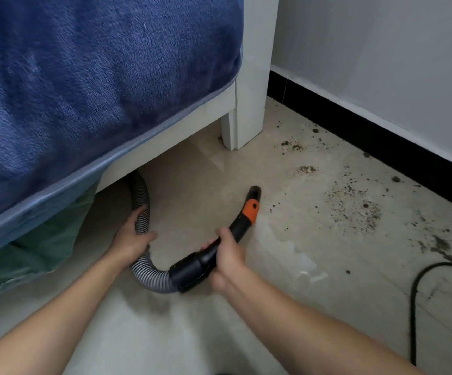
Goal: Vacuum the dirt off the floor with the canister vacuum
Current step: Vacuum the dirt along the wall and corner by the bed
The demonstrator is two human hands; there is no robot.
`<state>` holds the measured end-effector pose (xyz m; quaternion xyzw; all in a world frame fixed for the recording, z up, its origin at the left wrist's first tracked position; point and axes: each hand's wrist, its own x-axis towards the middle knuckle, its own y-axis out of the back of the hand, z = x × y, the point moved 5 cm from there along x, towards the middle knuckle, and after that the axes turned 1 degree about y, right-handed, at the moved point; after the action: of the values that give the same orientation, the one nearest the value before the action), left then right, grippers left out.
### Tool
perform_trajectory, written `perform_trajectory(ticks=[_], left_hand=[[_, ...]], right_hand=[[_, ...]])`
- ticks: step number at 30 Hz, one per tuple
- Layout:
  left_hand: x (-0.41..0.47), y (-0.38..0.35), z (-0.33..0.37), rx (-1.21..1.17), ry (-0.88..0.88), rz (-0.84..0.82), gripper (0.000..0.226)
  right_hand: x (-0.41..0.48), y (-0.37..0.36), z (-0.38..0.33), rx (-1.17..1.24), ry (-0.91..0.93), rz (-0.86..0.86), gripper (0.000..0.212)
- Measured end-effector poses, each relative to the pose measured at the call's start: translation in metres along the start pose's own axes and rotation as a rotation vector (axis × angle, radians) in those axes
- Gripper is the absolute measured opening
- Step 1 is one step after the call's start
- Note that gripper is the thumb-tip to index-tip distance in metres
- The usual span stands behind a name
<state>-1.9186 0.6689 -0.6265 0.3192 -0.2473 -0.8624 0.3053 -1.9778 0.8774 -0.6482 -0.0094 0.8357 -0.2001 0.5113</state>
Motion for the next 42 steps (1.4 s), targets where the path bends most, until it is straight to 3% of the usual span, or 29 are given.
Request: perform_trajectory(ticks=[3, 9, 16, 23, 33, 42], left_hand=[[-0.005, 0.013, -0.017, 0.073, 0.022, 0.027, 0.091], [-0.014, 0.040, -0.042, 0.112, 0.073, 0.080, 0.085], [0.005, 0.019, -0.017, 0.070, 0.033, 0.087, 0.085], [0.011, 0.033, -0.020, 0.247, 0.019, 0.063, 0.083], [0.026, -0.016, 0.031, 0.237, 0.056, 0.085, 0.071], [0.011, 0.005, 0.024, 0.279, 0.100, 0.090, 0.063]], right_hand=[[-0.019, -0.006, 0.038, 0.018, -0.047, -0.002, 0.008], [-0.027, -0.024, 0.056, -0.035, -0.116, -0.075, 0.010], [-0.011, -0.013, 0.010, -0.014, -0.008, 0.030, 0.011], [-0.046, 0.002, 0.081, 0.145, -0.148, 0.038, 0.009], [-0.036, 0.027, -0.006, 0.147, -0.054, 0.118, 0.010], [-0.039, 0.017, 0.007, 0.141, -0.091, 0.058, 0.012]])
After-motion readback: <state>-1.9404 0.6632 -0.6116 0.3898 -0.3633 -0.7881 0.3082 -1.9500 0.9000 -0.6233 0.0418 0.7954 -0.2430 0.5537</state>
